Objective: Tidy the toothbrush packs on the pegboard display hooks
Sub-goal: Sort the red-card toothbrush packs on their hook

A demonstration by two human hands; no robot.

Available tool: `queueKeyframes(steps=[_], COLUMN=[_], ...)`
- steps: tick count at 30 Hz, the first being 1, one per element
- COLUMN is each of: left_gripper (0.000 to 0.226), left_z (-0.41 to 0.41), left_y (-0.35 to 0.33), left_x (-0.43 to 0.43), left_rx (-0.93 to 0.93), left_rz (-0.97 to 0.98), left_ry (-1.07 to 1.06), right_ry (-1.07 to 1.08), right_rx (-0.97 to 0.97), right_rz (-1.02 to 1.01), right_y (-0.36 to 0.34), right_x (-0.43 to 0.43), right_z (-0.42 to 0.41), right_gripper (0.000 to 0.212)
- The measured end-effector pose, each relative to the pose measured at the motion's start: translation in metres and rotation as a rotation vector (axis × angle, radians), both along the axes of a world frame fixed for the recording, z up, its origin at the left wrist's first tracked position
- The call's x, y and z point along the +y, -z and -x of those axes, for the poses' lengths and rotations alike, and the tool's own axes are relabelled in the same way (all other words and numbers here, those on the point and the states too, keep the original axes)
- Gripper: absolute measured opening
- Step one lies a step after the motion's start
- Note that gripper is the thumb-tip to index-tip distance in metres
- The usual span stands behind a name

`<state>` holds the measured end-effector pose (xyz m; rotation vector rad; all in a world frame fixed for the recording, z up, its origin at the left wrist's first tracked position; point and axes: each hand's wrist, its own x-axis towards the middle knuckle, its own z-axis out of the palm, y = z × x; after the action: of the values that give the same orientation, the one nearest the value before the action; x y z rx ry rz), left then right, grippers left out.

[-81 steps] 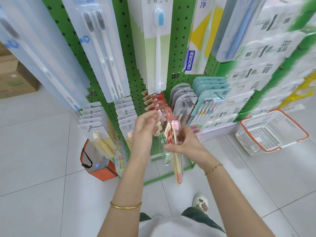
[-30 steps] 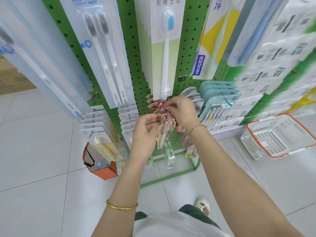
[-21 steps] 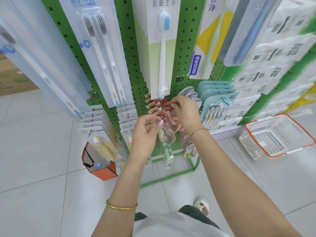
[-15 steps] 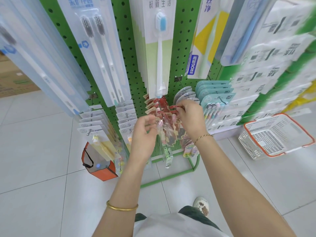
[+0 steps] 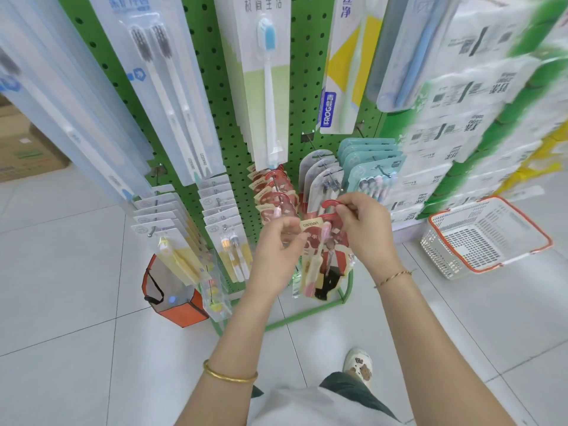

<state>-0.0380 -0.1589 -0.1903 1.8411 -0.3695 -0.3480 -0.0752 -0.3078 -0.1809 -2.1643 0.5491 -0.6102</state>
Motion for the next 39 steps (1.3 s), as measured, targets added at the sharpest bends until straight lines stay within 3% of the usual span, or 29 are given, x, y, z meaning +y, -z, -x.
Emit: queueKeyframes(steps=[7,13,18,25,29,33,39], left_gripper=[0.043,0.004,0.010,0.015,0.015,0.016,0.030], left_z=[0.016,0.022,0.024,0.020,0.022,0.025,0.021], left_y=[0.010,0.011,0.013,0.010,0.009,0.013,0.011], left_x=[-0.006,-0.007,-0.005,-0.002,-0.002,-0.003,-0.001], left_rx=[0.133,0.173,0.222,0.195,0.118,0.023,0.106], left_rz=[0.004,0.080,0.169,0.226,0.214,0.168,0.191], left_ry=[0.030,0.015,-0.040,-0.145,-0.027,0.080,0.220], right_ry=[0.004,-0.013,-0.051,-0.244,-0.156,-0.015,0.078], right_rx=[0.007,-0.080,-0.084,0.045,-0.059,-0.130,-0.193], right_rz=[-0.221,-0.398,-0.525,-0.468,-0.539,-0.628,-0.755], right_y=[0.001,-0.006,0.000,0.025,0.026,0.022,0.028], right_x=[-0.006,-0.003,0.001,0.019,0.022,0.018,0.009], right_z=[0.014,0.020,0.027,0.044,0.041,0.036,0.033], right_gripper=[0.014,0.014,0.009,0.042,0.053,0.038,0.035])
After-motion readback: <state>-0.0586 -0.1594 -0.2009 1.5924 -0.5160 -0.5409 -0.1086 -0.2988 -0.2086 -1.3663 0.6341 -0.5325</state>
